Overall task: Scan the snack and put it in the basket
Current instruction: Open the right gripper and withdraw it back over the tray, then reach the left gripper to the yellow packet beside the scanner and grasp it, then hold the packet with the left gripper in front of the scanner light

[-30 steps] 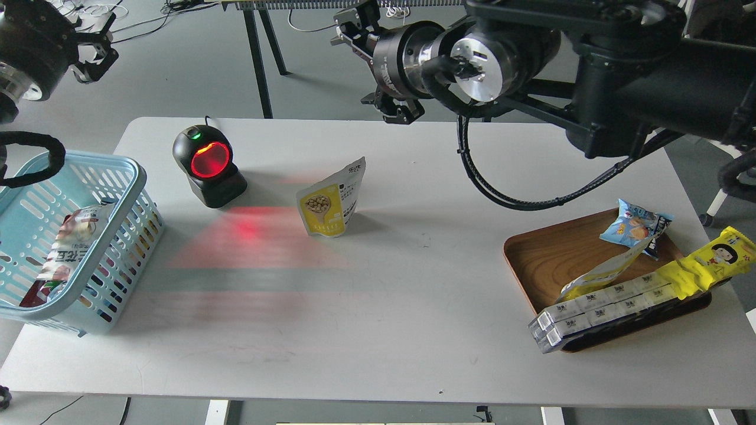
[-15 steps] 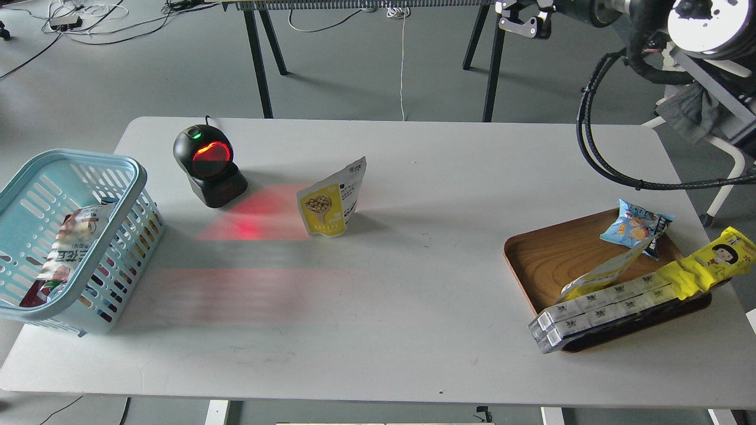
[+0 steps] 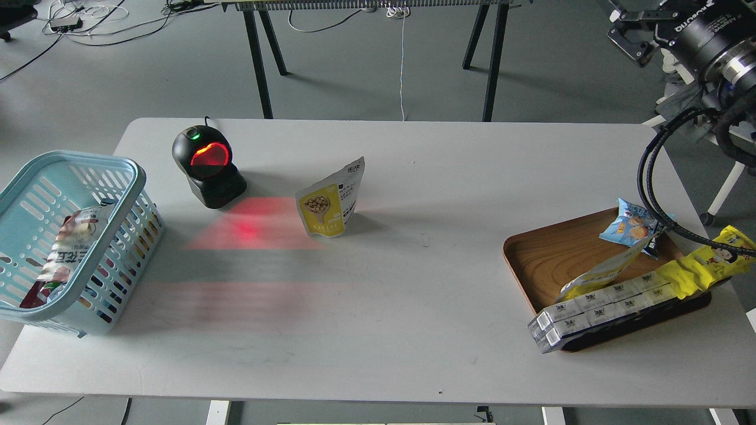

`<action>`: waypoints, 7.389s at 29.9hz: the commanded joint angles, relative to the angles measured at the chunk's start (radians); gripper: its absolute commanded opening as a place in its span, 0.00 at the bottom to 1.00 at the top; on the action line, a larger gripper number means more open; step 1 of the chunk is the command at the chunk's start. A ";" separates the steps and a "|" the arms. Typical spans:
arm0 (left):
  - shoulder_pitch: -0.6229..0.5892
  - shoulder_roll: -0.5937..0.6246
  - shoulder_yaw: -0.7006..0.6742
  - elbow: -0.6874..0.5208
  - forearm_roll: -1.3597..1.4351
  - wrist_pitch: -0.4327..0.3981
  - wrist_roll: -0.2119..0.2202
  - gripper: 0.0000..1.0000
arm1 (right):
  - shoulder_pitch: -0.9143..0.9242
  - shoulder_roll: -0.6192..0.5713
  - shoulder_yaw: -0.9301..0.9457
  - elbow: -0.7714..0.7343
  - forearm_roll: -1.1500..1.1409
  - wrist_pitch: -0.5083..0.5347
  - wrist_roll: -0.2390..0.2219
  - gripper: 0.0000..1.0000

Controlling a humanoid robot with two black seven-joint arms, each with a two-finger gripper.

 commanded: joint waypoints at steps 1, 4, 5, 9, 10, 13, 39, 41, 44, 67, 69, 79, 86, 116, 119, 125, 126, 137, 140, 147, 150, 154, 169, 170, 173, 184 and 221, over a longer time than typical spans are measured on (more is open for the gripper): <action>0.000 -0.061 0.055 -0.028 0.199 0.001 0.000 1.00 | -0.045 0.017 0.015 -0.001 0.001 0.035 0.000 0.96; 0.000 -0.107 0.093 -0.026 0.423 0.001 0.000 1.00 | -0.068 0.033 -0.008 -0.004 -0.011 0.029 0.000 0.96; 0.000 -0.126 0.102 -0.026 0.498 0.001 0.000 1.00 | -0.079 0.034 -0.020 -0.004 -0.011 0.029 0.000 0.96; 0.002 -0.176 0.151 -0.026 0.716 0.001 0.000 1.00 | -0.093 0.050 -0.076 -0.008 -0.011 0.026 0.000 0.96; 0.002 -0.191 0.167 -0.026 0.765 0.001 0.000 1.00 | -0.091 0.060 -0.086 -0.016 -0.011 0.024 0.000 0.96; 0.004 -0.245 0.202 -0.023 0.931 0.001 0.000 1.00 | -0.090 0.083 -0.088 -0.041 -0.011 0.011 0.002 0.96; 0.051 -0.698 0.299 0.161 1.431 -0.016 0.063 0.98 | -0.085 0.088 -0.094 -0.068 -0.042 0.004 0.002 0.96; 0.065 -0.715 0.299 0.175 1.431 -0.014 0.063 0.98 | -0.085 0.088 -0.094 -0.068 -0.042 0.003 0.002 0.96; 0.071 -0.748 0.299 0.202 1.431 -0.013 0.063 0.98 | -0.085 0.088 -0.096 -0.067 -0.042 -0.011 0.002 0.96; 0.109 -0.773 0.290 0.238 1.431 -0.022 0.072 0.00 | -0.079 0.088 -0.099 -0.064 -0.042 -0.016 0.002 0.96; 0.108 -0.772 0.288 0.236 1.431 -0.011 0.072 0.00 | -0.079 0.088 -0.099 -0.062 -0.042 -0.016 0.002 0.96; 0.105 -0.730 0.273 0.183 1.431 0.033 0.066 0.00 | -0.076 0.088 -0.099 -0.058 -0.042 -0.019 0.002 0.96; 0.102 -0.615 0.254 0.011 1.431 -0.010 0.054 0.00 | -0.070 0.088 -0.099 -0.058 -0.048 -0.025 0.002 0.96; 0.119 -0.362 0.259 -0.109 1.431 0.027 -0.051 0.00 | -0.064 0.087 -0.100 -0.058 -0.069 -0.025 0.002 0.96; 0.119 -0.353 0.259 -0.109 1.431 0.029 -0.054 0.00 | -0.065 0.087 -0.100 -0.058 -0.069 -0.026 0.002 0.96; 0.117 -0.328 0.265 -0.109 1.431 0.015 -0.058 0.00 | -0.065 0.087 -0.100 -0.058 -0.069 -0.026 0.002 0.96; 0.117 -0.325 0.267 -0.109 1.431 0.013 -0.058 0.00 | -0.065 0.088 -0.100 -0.058 -0.069 -0.026 0.002 0.96; 0.102 -0.324 0.268 -0.109 1.431 -0.046 -0.072 0.00 | -0.067 0.088 -0.100 -0.058 -0.069 -0.025 0.002 0.96; 0.094 -0.324 0.270 -0.109 1.431 -0.077 -0.072 0.00 | -0.067 0.088 -0.100 -0.058 -0.069 -0.026 0.002 0.96; 0.047 -0.327 0.271 -0.109 1.431 -0.157 -0.074 0.00 | -0.067 0.088 -0.100 -0.061 -0.069 -0.026 0.002 0.96; 0.019 -0.328 0.271 -0.109 1.431 -0.197 -0.077 0.00 | -0.067 0.088 -0.100 -0.061 -0.069 -0.025 0.002 0.96; -0.004 -0.328 0.273 -0.109 1.431 -0.208 -0.086 0.00 | -0.067 0.090 -0.100 -0.061 -0.069 -0.025 0.002 0.96; -0.070 -0.348 0.273 -0.095 1.431 -0.208 -0.083 0.00 | -0.068 0.090 -0.100 -0.062 -0.069 -0.025 0.002 0.96; -0.073 -0.359 0.273 -0.091 1.431 -0.208 -0.081 0.00 | -0.068 0.090 -0.100 -0.062 -0.069 -0.025 0.003 0.96; -0.076 -0.383 0.273 -0.086 1.431 -0.208 -0.078 0.00 | -0.068 0.090 -0.100 -0.062 -0.069 -0.025 0.002 0.96; -0.067 -0.462 0.276 -0.035 1.431 -0.208 -0.066 0.00 | -0.068 0.096 -0.100 -0.062 -0.069 -0.025 0.002 0.96; -0.015 -0.333 0.284 -0.034 1.431 -0.201 -0.075 0.00 | -0.065 0.096 -0.102 -0.059 -0.083 -0.025 0.002 0.96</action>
